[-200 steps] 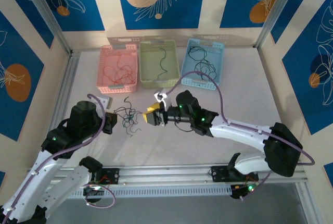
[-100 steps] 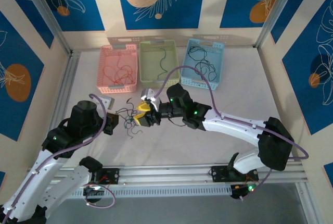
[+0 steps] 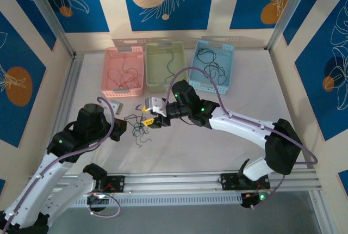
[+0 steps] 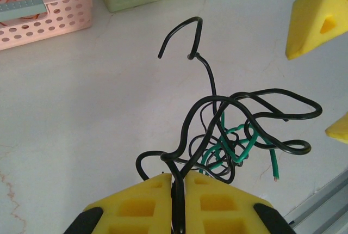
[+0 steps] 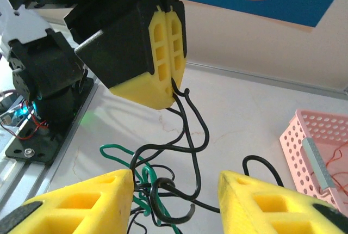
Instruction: Untangle the cables
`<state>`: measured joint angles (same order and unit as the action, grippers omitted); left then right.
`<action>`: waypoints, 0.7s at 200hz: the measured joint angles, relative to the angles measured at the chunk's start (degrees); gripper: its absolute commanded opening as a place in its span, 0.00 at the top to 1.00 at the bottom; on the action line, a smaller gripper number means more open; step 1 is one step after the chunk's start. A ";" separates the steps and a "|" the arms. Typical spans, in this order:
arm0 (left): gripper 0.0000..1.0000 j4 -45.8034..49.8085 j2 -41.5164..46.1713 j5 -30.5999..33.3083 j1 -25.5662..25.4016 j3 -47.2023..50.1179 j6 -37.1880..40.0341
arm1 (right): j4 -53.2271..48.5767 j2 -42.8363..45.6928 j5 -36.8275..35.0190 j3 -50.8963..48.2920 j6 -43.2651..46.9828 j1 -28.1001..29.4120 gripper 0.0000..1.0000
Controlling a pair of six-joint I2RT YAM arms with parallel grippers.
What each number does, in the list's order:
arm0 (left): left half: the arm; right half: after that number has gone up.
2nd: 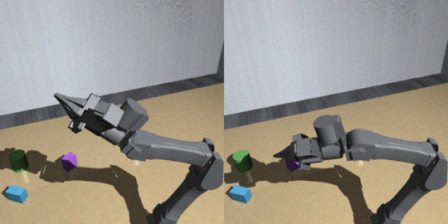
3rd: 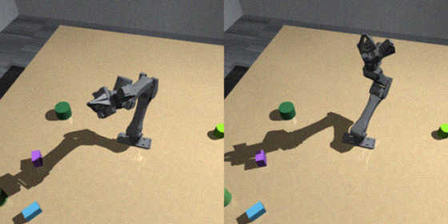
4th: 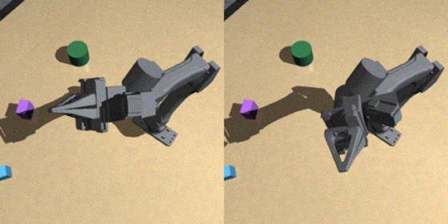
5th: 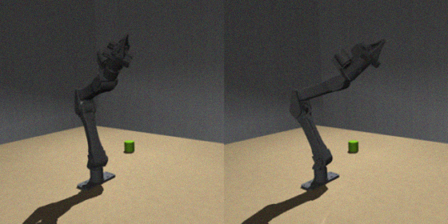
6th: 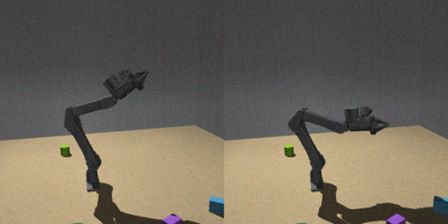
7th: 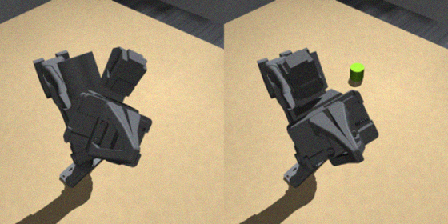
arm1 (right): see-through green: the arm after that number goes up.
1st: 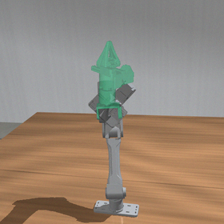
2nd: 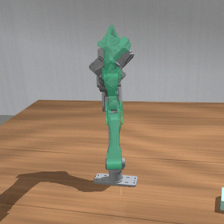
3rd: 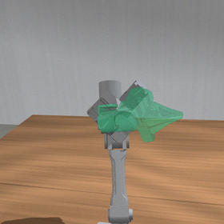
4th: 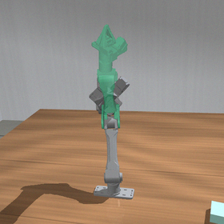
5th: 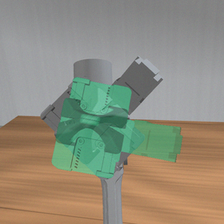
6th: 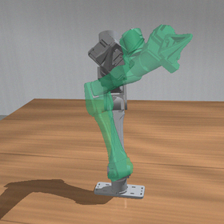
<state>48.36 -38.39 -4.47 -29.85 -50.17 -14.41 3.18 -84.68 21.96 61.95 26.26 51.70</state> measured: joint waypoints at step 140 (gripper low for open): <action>1.00 -0.07 -0.04 -0.04 0.00 0.02 0.02 | -2.78 -2.16 0.98 0.96 5.11 -0.72 0.98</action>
<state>48.29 -38.44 -4.51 -29.85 -50.15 -14.39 0.40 -86.85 22.94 62.92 31.38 50.98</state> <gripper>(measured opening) 0.115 0.080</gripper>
